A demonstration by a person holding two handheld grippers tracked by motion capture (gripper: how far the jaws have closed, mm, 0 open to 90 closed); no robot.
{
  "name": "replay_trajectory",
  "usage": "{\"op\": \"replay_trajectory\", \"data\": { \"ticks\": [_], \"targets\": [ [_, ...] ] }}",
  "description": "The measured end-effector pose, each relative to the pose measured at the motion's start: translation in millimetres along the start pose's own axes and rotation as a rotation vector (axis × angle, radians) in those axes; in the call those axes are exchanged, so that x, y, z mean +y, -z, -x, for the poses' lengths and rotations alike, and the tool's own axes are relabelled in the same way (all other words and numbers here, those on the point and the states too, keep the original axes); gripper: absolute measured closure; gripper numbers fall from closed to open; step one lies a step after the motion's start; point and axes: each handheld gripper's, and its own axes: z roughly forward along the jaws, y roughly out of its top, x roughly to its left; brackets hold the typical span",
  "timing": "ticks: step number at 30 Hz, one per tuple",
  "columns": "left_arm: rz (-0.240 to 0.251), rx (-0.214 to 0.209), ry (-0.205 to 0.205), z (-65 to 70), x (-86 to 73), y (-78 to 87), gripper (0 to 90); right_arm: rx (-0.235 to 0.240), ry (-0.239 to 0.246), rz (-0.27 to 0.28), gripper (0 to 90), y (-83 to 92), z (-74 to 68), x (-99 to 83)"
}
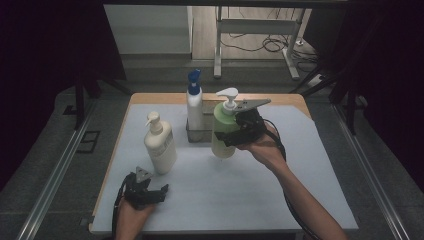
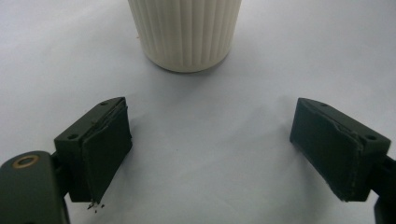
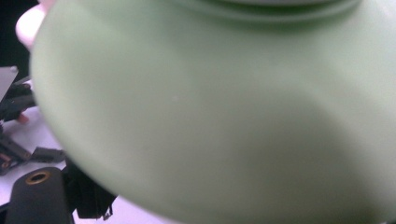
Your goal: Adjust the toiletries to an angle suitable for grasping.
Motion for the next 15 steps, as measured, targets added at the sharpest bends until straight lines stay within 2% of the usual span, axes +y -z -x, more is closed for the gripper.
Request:
{"op": "replay_trajectory", "data": {
  "ticks": [15],
  "targets": [
    [-0.001,-0.003,0.001,-0.2,0.1,0.1,12.1,-0.071,-0.026,0.022,12.1,-6.2,13.5,25.6]
  ]
}}
